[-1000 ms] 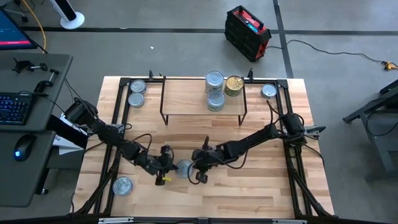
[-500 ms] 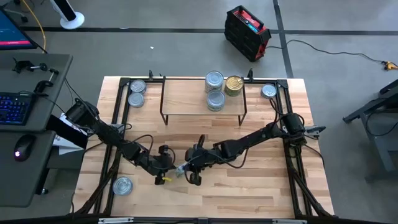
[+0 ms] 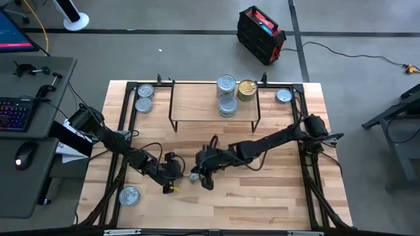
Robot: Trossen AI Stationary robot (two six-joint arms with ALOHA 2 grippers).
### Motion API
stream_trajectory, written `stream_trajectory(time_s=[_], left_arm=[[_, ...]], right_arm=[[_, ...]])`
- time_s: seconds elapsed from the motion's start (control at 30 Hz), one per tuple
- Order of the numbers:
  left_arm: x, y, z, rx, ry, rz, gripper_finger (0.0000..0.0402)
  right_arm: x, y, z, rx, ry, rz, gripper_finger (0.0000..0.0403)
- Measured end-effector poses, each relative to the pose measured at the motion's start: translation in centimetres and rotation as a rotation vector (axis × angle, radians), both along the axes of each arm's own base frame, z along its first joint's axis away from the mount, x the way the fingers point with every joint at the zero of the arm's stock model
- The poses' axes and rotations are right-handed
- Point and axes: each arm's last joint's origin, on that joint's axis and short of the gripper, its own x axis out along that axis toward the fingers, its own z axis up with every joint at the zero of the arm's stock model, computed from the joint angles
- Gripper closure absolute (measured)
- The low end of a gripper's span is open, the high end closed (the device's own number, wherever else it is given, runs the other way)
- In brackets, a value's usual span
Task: Stack canned seafood by type on shelf
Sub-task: Stack the light green tuna can on top of the other light green tuna can on the shelf
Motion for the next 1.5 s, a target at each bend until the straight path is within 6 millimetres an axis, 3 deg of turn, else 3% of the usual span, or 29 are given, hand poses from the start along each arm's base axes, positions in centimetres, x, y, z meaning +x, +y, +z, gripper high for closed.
stream_trajectory(time_s=[0.23, 0.33, 0.5, 0.63, 0.77, 0.87, 1.07, 1.27, 1.5], left_arm=[[0.1, 0.0, 0.0, -0.003, -0.003, 0.004, 0.0401], [0.0, 0.0, 0.0, -0.008, -0.001, 0.011, 0.0401], [0.0, 0.1, 0.0, -0.004, 0.006, 0.012, 0.0401], [0.0, 0.1, 0.0, 0.001, 0.012, 0.013, 0.0401], [-0.1, 0.1, 0.0, 0.003, 0.013, 0.013, 0.0401], [-0.1, 0.1, 0.0, 0.003, 0.014, 0.013, 0.0401], [-0.1, 0.1, 0.0, -0.01, 0.015, 0.03, 0.0401], [-0.1, 0.1, -0.1, -0.033, 0.016, 0.057, 0.0401], [-0.1, 0.1, -0.1, -0.045, 0.017, 0.07, 0.0401]], right_arm=[[0.0, -1.3, 2.7, 0.016, -0.075, -0.002, 0.04], [0.6, -1.4, 4.1, -0.035, -0.074, 0.042, 0.0378], [1.4, -1.9, 6.7, -0.17, -0.013, 0.137, 0.0293], [1.7, -2.5, 7.5, -0.259, 0.088, 0.208, 0.0209], [1.8, -2.9, 6.3, -0.324, 0.206, 0.312, 0.0147], [1.8, -2.6, 4.7, -0.319, 0.267, 0.436, 0.0128], [2.8, -1.4, 1.1, -0.468, 0.289, 0.578, 0.0125], [3.9, -1.2, -2.8, -0.476, 0.347, 0.623, 0.0124], [4.8, -0.6, -5.1, -0.466, 0.348, 0.605, 0.0137]])
